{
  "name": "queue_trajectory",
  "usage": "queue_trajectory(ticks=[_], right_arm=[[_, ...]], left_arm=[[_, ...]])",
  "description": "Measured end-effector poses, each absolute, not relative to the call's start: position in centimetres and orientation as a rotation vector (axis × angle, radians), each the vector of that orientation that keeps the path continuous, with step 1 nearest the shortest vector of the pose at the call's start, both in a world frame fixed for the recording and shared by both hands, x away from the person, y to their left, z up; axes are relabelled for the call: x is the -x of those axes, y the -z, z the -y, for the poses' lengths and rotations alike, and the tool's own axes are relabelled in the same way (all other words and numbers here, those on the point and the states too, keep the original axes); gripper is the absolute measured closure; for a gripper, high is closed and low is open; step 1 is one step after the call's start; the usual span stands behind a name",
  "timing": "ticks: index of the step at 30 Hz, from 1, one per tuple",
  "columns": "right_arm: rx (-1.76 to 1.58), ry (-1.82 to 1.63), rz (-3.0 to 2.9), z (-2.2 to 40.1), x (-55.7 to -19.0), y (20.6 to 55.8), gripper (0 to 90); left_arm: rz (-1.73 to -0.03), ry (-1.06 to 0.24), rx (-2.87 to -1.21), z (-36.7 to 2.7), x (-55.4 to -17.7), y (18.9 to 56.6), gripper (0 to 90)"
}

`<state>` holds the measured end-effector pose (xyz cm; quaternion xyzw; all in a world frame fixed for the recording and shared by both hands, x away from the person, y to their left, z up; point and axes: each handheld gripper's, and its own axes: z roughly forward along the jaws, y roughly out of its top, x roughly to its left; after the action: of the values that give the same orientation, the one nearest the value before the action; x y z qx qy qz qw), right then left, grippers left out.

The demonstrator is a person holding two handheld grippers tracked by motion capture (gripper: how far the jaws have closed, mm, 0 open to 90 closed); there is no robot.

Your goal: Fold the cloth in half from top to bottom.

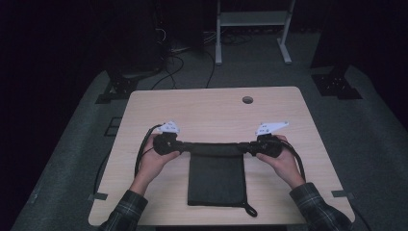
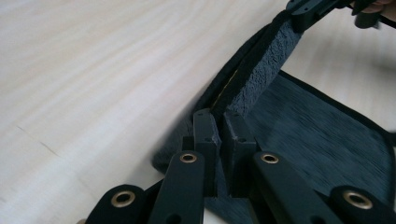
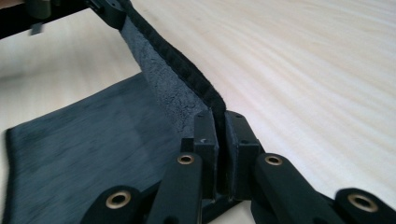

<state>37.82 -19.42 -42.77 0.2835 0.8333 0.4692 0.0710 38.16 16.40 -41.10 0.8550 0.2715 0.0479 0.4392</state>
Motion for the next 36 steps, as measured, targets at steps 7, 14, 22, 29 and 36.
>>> queue_trajectory(ticks=[7, 14, 22, 29, 36], right_arm=[[-0.809, -1.419, -2.547, 19.5, -34.8, 43.0, 83.3], [-0.78, -1.431, -2.591, 19.5, -31.9, 43.4, 83.3], [-0.767, -1.385, -2.645, 19.4, -29.9, 44.6, 83.3], [-0.752, -1.401, -2.668, 19.3, -28.4, 44.7, 83.2], [-0.745, -1.387, -2.698, 19.3, -27.7, 45.2, 83.1]], left_arm=[[-0.646, -0.099, -2.124, -16.8, -34.5, 41.7, 85.6], [-0.628, -0.056, -2.126, -17.2, -31.6, 42.4, 85.5], [-0.628, -0.019, -2.164, -17.0, -29.7, 43.7, 85.4], [-0.617, -0.009, -2.167, -17.3, -28.6, 43.7, 85.5], [-0.617, 0.03, -2.187, -17.3, -28.1, 44.3, 85.4]])
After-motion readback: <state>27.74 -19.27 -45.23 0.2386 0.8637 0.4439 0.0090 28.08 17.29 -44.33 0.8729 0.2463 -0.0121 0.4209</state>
